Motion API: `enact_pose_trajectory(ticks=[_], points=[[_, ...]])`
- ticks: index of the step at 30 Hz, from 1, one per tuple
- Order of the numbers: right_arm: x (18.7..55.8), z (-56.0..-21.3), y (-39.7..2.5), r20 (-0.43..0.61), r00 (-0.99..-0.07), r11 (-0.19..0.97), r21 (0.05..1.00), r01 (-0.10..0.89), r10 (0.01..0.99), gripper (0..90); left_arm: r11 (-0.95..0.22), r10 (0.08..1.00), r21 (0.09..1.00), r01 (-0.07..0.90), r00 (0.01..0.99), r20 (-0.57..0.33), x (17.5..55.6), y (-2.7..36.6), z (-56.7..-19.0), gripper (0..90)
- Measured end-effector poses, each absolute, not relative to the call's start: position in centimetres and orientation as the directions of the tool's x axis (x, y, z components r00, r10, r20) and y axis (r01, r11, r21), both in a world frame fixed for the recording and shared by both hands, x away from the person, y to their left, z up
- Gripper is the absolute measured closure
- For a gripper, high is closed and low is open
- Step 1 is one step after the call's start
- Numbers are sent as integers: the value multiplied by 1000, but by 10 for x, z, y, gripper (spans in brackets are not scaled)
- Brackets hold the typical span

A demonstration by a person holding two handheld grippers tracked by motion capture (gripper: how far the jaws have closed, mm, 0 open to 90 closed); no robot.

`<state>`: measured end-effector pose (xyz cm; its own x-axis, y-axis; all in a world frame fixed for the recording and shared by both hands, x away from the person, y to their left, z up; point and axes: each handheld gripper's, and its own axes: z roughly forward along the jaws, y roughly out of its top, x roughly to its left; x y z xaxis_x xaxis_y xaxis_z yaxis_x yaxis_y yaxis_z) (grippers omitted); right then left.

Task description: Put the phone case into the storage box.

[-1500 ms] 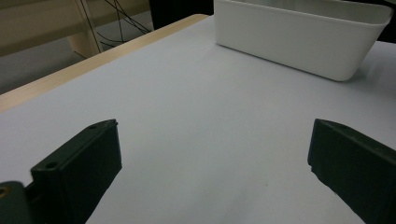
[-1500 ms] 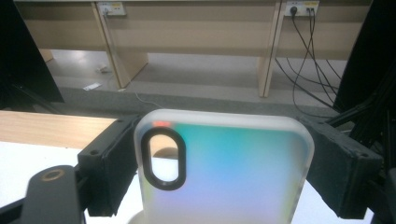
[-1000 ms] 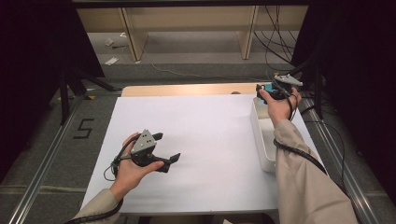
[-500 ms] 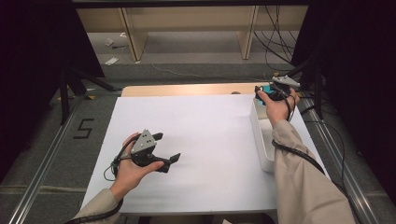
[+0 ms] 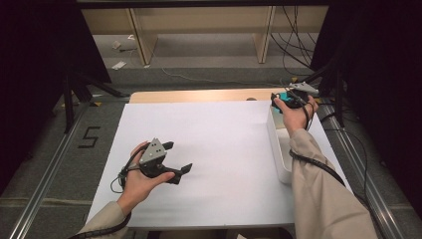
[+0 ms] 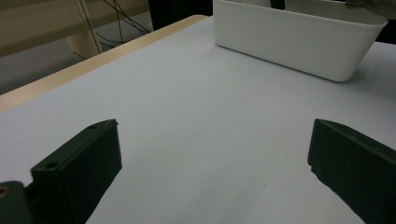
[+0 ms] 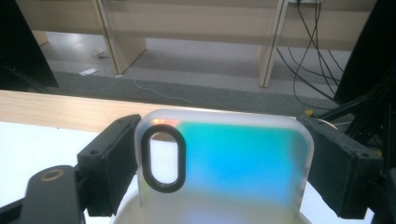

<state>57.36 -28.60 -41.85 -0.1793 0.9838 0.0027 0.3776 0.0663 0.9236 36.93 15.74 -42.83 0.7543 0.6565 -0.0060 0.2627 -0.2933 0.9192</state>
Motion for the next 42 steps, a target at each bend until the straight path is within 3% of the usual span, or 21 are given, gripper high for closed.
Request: enact_pose_trajectory(ticks=[22, 33, 42], points=[[575, -422, -285, -6, -191, 81, 919, 387, 982, 173, -293, 657, 919, 263, 754, -6, 369, 158, -428, 21], [576, -422, -286, 38, -201, 46, 916, 398, 979, 56, -296, 656, 918, 262, 755, -4, 369, 157, -429, 21], [576, -419, -289, 43, -192, 33, 926, 377, 980, 20, -297, 655, 918, 262, 755, -3, 369, 157, -428, 21]])
